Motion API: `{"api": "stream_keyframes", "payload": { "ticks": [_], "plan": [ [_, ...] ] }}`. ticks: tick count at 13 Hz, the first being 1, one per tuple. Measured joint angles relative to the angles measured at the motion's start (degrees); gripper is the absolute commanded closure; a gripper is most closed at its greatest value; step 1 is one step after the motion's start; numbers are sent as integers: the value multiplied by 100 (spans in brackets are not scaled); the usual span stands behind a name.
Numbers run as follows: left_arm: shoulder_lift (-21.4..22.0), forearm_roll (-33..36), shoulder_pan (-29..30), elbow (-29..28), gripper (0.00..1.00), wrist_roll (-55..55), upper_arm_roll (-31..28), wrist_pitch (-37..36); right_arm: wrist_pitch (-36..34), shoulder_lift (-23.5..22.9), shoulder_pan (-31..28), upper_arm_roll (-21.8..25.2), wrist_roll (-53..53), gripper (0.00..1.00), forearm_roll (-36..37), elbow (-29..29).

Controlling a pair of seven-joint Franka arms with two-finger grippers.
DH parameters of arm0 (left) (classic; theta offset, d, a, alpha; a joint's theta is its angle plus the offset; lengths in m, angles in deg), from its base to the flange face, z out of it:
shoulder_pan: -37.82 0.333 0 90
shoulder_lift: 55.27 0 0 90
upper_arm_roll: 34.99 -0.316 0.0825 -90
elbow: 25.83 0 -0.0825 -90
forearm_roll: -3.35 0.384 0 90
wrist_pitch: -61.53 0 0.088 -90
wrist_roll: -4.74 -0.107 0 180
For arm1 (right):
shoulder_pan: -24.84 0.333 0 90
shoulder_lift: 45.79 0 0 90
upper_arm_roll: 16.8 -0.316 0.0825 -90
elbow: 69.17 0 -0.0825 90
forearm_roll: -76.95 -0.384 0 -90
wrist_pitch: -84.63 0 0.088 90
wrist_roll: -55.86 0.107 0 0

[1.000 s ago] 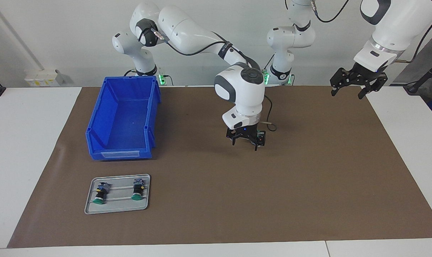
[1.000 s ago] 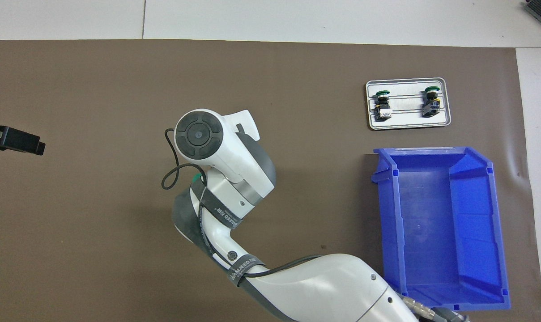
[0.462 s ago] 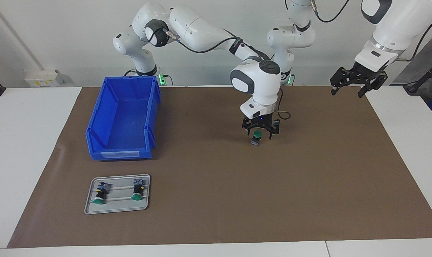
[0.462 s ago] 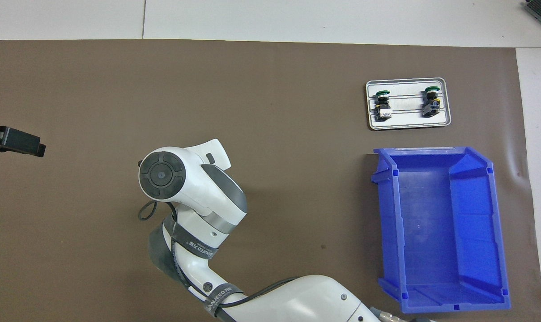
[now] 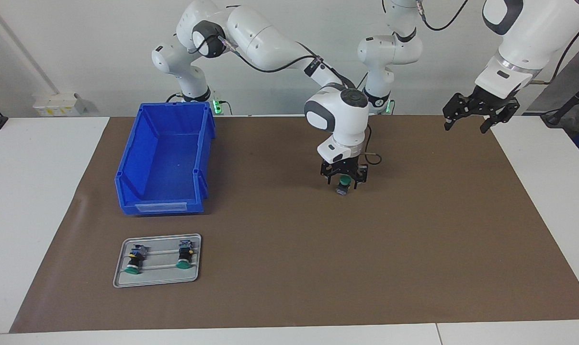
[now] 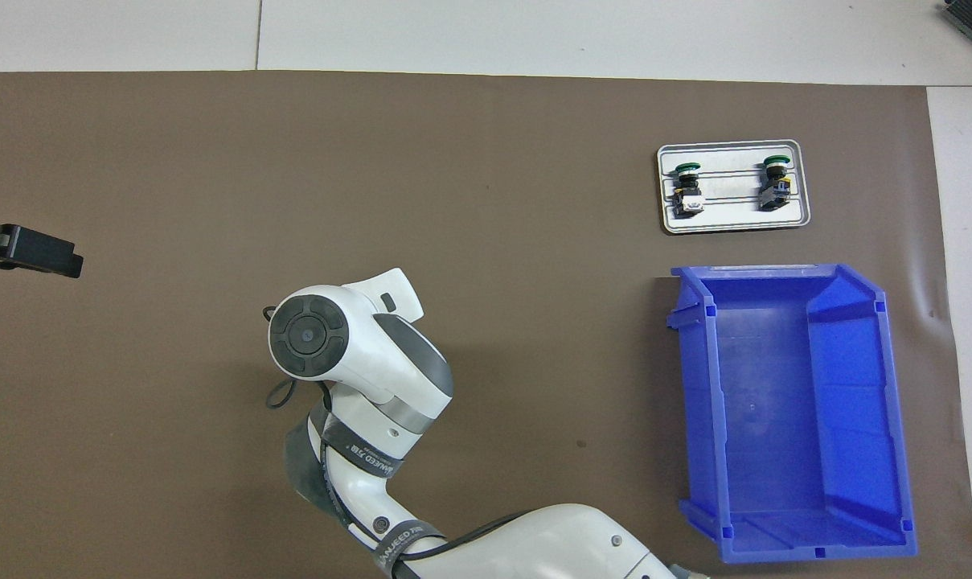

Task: Place and press button with both arms
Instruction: 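Grasp the upright green-capped part with the right gripper and lift it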

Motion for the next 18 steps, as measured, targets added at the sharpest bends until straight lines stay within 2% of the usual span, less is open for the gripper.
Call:
{"api": "stream_keyframes", "payload": {
  "ticks": [2,4,6,15,17,18],
  "plan": [
    [0,94,0,0,0,0,1,0,0,79,67,0,0,25,1,-105],
    [0,135,0,0,0,0,10,6,2,111,79,1,-16,46,5,-205],
    [1,139,0,0,0,0,14,20,76,117,78,6,-23,100,11,-257],
    [1,-21,0,-1,0,17,14,134,-25,227,52,126,-24,100,130,-254],
    [1,-21,0,-8,0,17,15,132,-264,531,-100,224,-55,100,298,-242],
    [2,-21,0,-13,0,17,17,131,-528,830,-309,242,-254,100,314,-244]
  ]
}}
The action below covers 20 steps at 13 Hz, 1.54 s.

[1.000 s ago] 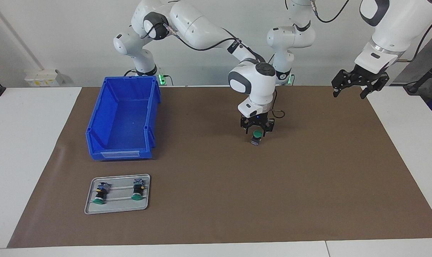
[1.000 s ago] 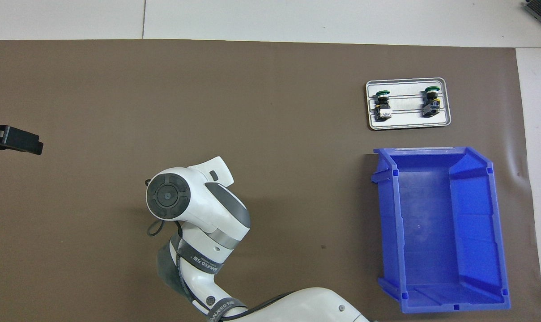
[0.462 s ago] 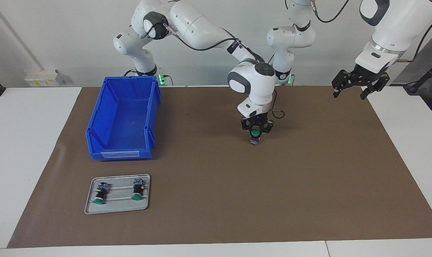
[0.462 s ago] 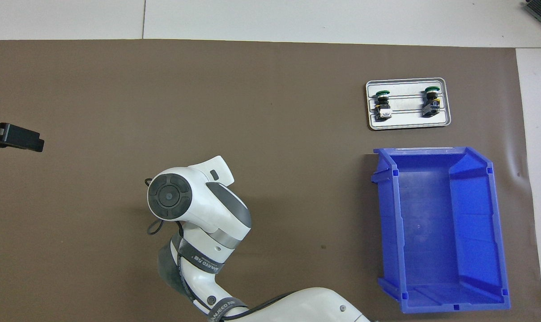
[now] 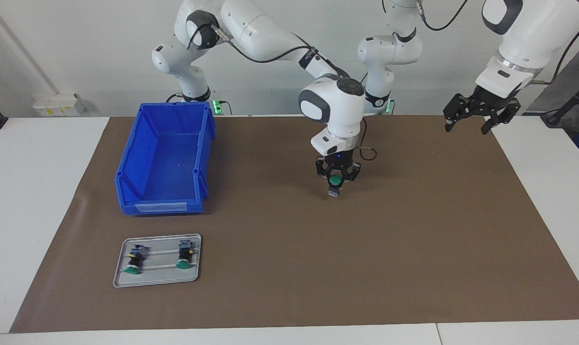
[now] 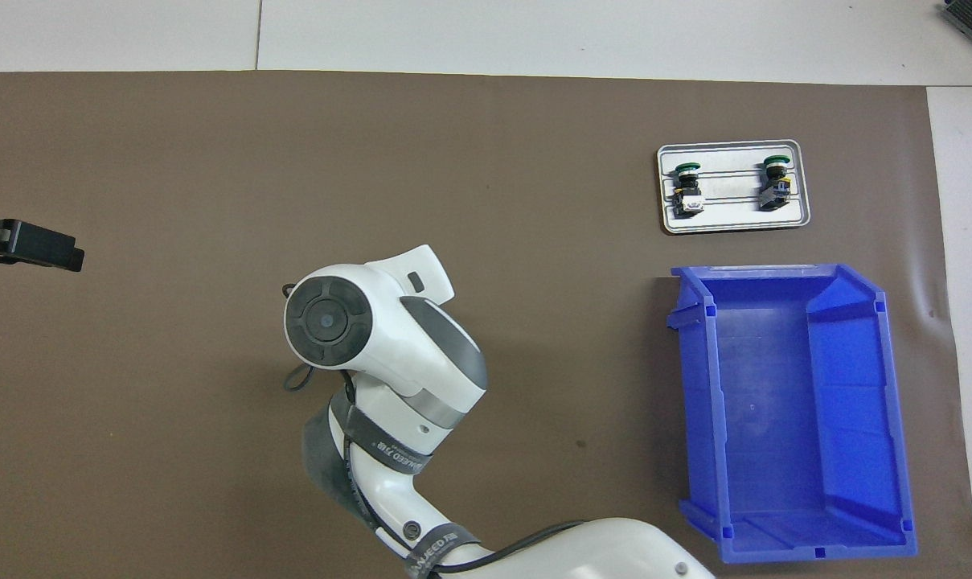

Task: Place and press button with both arms
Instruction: 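Grasp the upright green-capped part with the right gripper and lift it, then carry the part with the right gripper over the blue bin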

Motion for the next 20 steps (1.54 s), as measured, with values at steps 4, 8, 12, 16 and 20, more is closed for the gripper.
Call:
{"api": "stream_keyframes", "payload": {
  "ticks": [4,8,12,16,20],
  "plan": [
    [1,0,0,-7,0,1,0,0,-1207,1390,-1343,5,-1689,100,-134,-161],
    [2,0,0,-11,0,1,2,0,-1671,2248,-2855,11,-3884,100,-493,-804],
    [4,0,0,-11,0,1,2,0,-1208,3062,-3783,11,-5398,100,-526,-2483],
    [8,0,0,-12,0,1,2,0,568,3908,-4147,0,-6009,100,-529,-4931],
    [9,0,0,-14,0,1,2,0,1498,4007,-4313,-2,-6224,100,-599,-5937]
  ]
}}
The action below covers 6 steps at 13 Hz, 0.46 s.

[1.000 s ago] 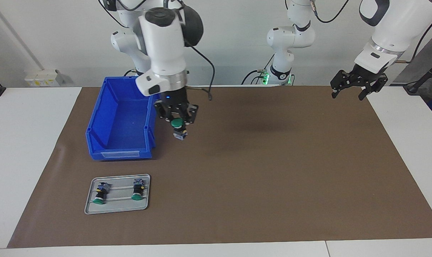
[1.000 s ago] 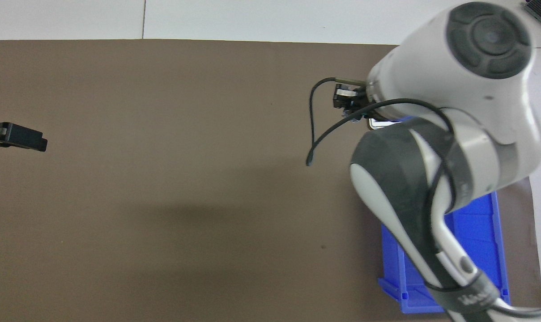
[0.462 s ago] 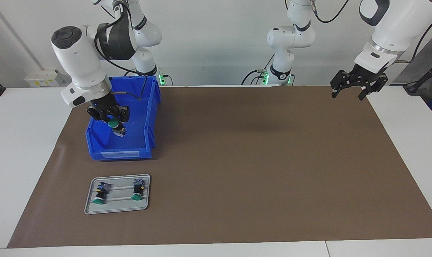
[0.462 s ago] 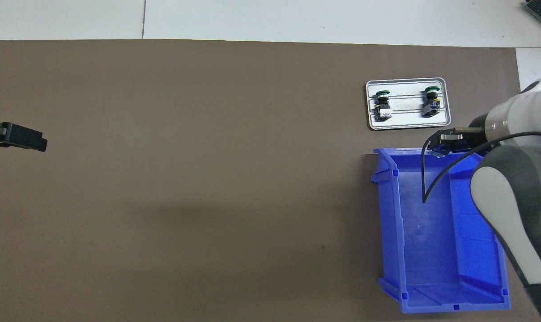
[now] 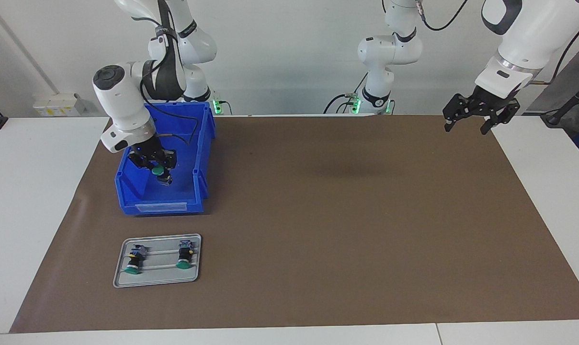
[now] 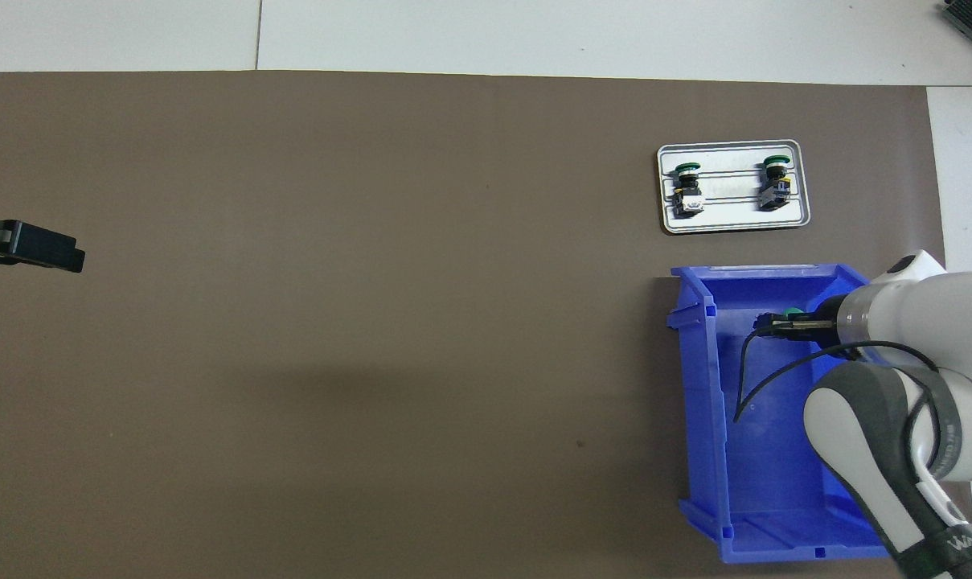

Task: Place and press button with both arms
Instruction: 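Carry the part with the right gripper over the blue bin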

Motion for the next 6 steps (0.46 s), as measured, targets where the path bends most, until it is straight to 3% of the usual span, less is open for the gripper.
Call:
{"api": "stream_keyframes", "payload": {
  "ticks": [3,6],
  "plan": [
    [0,0,0,0,0,0,0,0,502,-4,-5,0,-77,100,-2,-439],
    [1,0,0,-1,0,0,0,0,671,-45,-23,0,-79,70,-3,-545]
  ]
}}
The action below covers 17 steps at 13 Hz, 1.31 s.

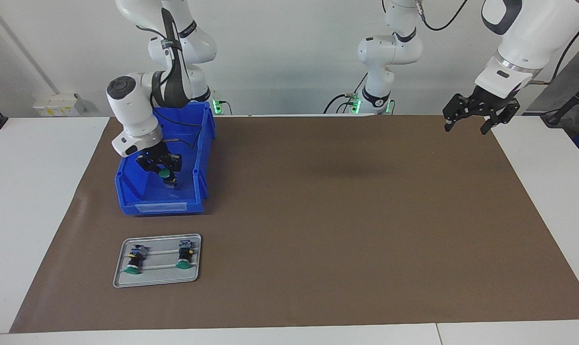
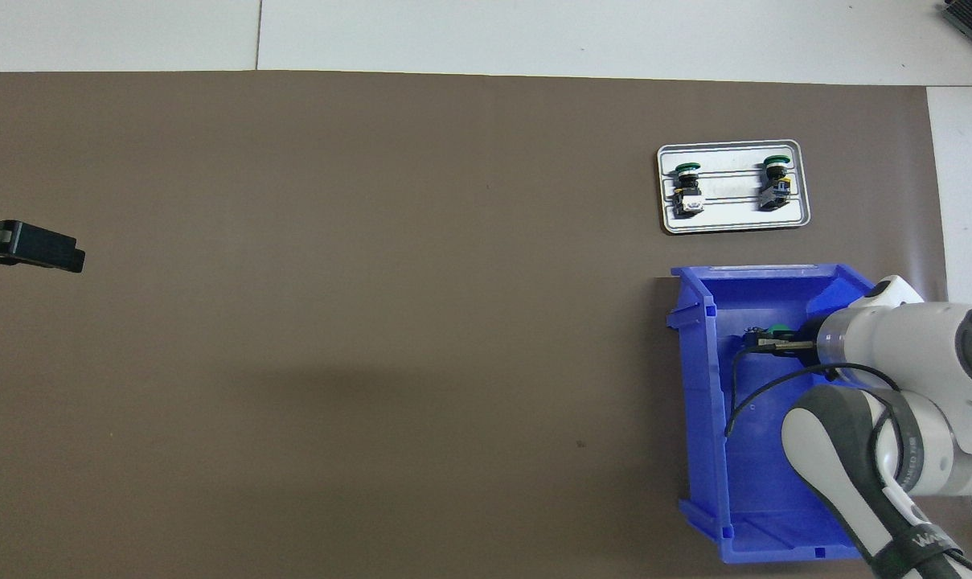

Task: Place and press button with both arms
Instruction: 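Carry the part with the right gripper over the blue bin, then open the right gripper to drop the part into the blue bin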

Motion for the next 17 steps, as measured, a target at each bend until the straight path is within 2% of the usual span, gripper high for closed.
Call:
{"api": "stream_keyframes", "payload": {
  "ticks": [2,4,7,9,11,17],
  "plan": [
    [0,0,0,0,0,0,0,0,26,-51,-17,0,0,28,-1,-3],
    [0,0,0,0,0,0,0,0,28,-76,-23,0,0,2,-4,-3],
    [0,0,0,-1,0,0,0,0,34,-77,-23,-3,0,1,-4,33],
    [0,0,0,-1,0,0,0,0,-76,-40,-20,-18,7,1,-5,262],
    [1,0,0,-1,0,0,0,0,-699,51,-19,-23,42,1,-9,804],
    [1,0,0,-1,0,1,0,0,-2959,179,-49,-21,70,0,-15,2982]
  ]
}}
